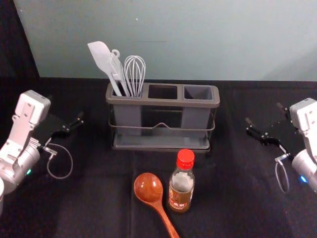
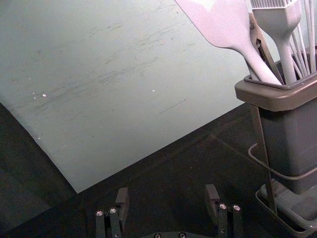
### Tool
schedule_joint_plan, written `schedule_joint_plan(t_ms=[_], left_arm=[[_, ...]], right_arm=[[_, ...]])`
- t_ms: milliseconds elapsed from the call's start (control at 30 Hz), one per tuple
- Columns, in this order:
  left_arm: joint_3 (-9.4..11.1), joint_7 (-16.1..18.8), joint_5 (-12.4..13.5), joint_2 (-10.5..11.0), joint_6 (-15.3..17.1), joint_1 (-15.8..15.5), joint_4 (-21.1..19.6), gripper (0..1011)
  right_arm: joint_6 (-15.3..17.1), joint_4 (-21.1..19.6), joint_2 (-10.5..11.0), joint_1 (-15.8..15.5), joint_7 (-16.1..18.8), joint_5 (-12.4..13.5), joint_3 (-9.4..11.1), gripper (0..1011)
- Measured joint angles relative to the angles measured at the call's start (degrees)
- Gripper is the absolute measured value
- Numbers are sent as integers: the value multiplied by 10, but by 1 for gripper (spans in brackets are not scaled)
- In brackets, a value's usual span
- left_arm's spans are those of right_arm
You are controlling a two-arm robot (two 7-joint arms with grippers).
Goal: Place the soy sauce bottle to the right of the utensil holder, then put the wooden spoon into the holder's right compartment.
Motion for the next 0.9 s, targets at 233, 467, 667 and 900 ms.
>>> schedule_joint_plan(t_ms=[233, 467, 667, 900], left_arm=[[0, 0, 0, 0, 0, 0, 0, 1005], [0, 0, 0, 0, 0, 0, 0, 1005], [0, 0, 0, 0, 0, 0, 0, 1005], [0, 0, 0, 0, 0, 0, 0, 1005]], right_arm=[[0, 0, 0, 0, 0, 0, 0, 1004], [0, 0, 0, 0, 0, 0, 0, 1004], [0, 0, 0, 0, 0, 0, 0, 1004], [0, 0, 0, 0, 0, 0, 0, 1004]])
